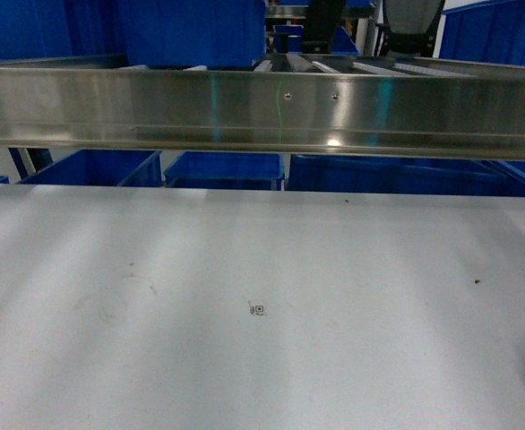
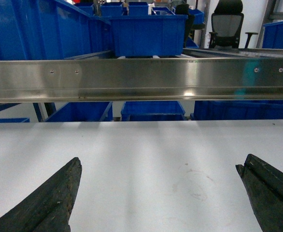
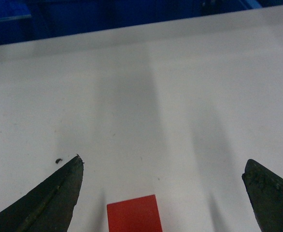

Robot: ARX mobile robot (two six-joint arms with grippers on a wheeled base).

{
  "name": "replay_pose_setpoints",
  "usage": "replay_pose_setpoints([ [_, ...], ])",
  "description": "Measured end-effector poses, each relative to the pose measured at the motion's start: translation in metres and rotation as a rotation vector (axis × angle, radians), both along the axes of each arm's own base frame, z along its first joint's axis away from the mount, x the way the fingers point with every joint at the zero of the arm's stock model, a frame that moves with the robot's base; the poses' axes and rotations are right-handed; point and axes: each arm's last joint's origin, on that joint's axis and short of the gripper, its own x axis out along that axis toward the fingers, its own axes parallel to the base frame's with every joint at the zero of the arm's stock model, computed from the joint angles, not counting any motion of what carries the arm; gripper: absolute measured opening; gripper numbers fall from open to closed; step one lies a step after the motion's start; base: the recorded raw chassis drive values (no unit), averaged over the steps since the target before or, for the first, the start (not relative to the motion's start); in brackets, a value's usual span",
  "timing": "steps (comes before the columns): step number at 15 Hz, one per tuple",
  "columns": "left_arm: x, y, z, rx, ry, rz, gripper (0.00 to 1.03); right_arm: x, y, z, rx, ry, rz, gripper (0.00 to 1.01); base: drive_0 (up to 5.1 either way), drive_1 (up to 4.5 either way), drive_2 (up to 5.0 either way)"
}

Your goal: Place magnetic block on left shelf second layer

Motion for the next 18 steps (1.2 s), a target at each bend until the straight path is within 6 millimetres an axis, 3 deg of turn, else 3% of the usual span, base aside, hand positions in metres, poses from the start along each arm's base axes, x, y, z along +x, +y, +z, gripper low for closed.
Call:
replay_pose_setpoints([
  [7,0.0,0.0,0.0,0.0,0.0,0.0,0.98,-0.017,0.008,-0.048,0.01,0.105,0.05,0.98,0.0,0.0,0.0],
  [12,0.0,0.0,0.0,0.0,0.0,0.0,0.98,-0.016,0.004,-0.061,-0.011,0.119,0.046,0.98,0.0,0.0,0.0],
  [18,0.0,0.0,0.0,0.0,0.0,0.0,0.98,-0.009,-0.008,-0.062,-0.018,0.079,0.038,0.98,0.0,0.0,0.0],
])
